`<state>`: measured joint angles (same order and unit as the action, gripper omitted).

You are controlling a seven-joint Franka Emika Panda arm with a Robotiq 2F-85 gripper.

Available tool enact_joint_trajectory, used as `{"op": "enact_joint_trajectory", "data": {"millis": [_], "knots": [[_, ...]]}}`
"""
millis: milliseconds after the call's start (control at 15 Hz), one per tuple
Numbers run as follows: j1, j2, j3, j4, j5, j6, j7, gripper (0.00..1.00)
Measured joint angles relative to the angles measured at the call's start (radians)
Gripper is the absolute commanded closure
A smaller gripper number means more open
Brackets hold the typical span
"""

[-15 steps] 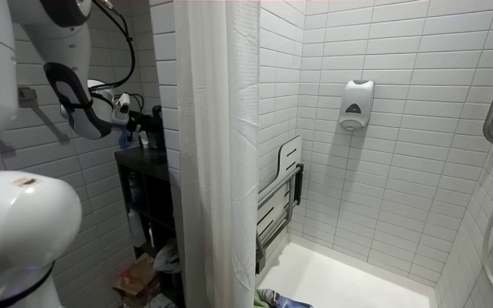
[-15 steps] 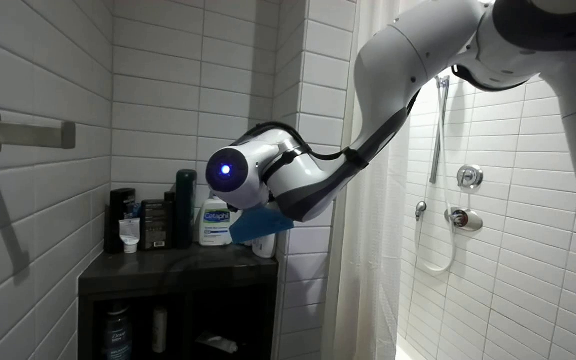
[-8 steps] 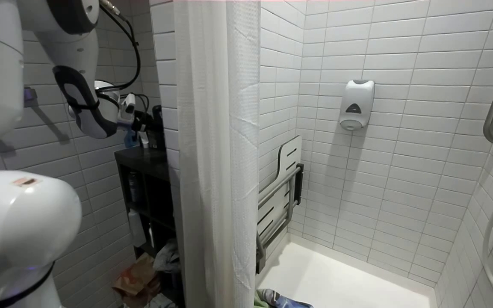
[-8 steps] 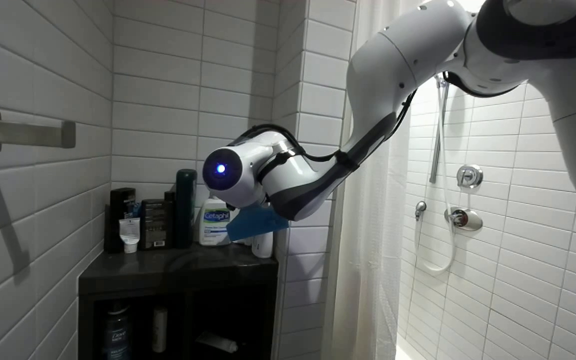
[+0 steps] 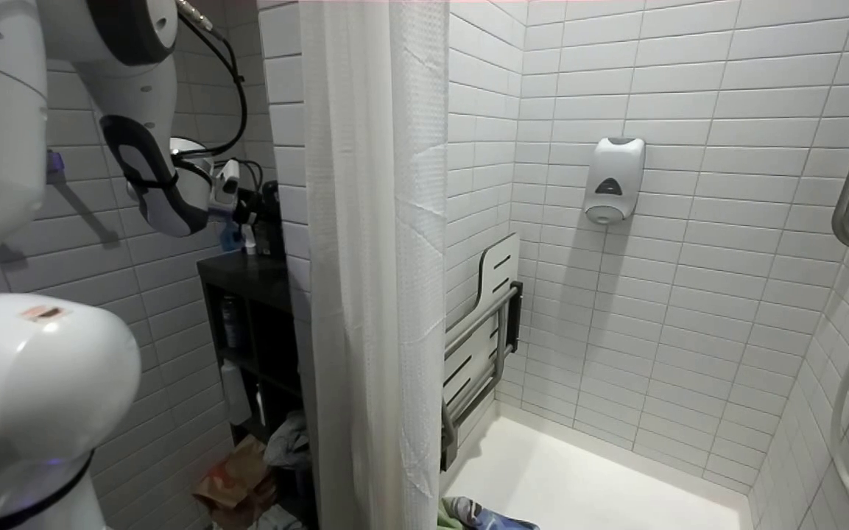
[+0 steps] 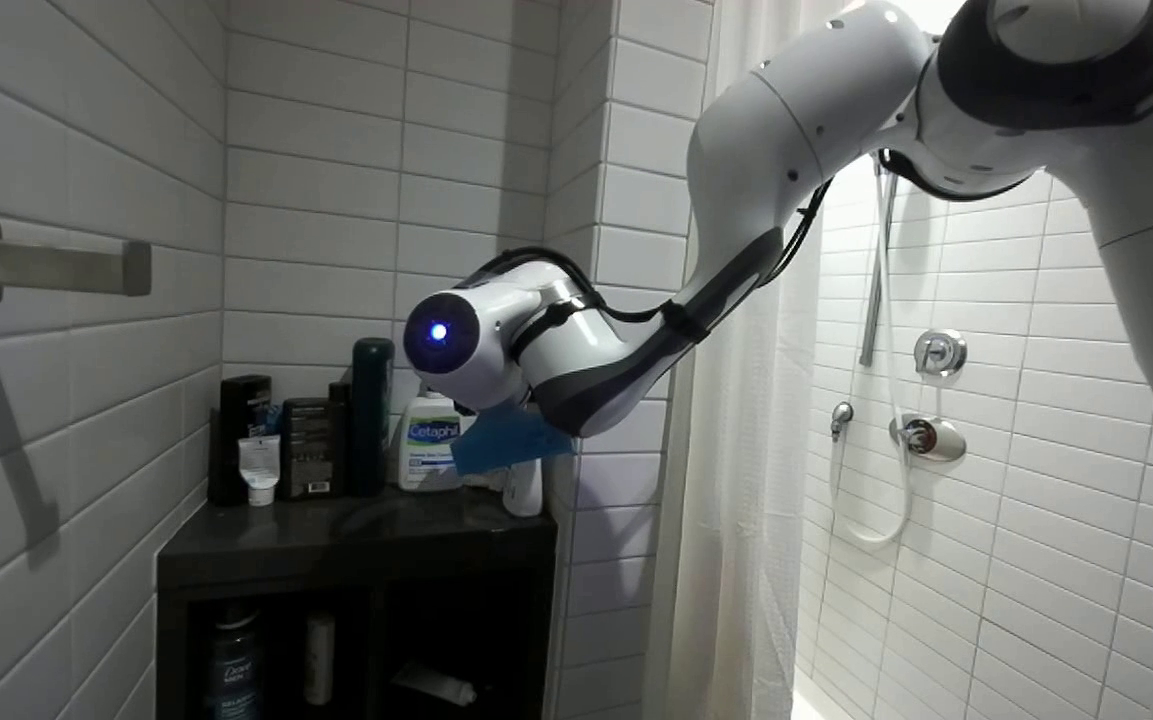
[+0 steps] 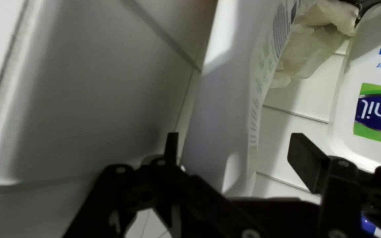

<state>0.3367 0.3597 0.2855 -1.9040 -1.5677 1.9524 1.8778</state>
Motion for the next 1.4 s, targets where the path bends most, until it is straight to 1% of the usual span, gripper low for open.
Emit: {"op": "enact_joint_trajectory", "data": {"millis": [67, 133, 333, 800, 933, 1200, 1400], "knots": [[-0.002, 0.002, -0.002, 0.002, 0.000, 0.000, 0.000, 0.54], [-0.004, 0.004, -0.005, 0.004, 0.000, 0.000, 0.000, 0.64], [-0.013, 0.007, -0.007, 0.005, 0.000, 0.002, 0.003, 0.83], [-0.016, 0.007, -0.007, 0.005, 0.000, 0.007, 0.015, 0.84], [-0.015, 0.003, -0.004, 0.005, 0.000, 0.030, 0.011, 0.84], [-0.010, -0.023, 0.020, -0.002, 0.011, 0.099, -0.026, 0.84], [0.003, -0.068, 0.044, -0.022, 0.049, 0.105, -0.062, 0.84]]}}
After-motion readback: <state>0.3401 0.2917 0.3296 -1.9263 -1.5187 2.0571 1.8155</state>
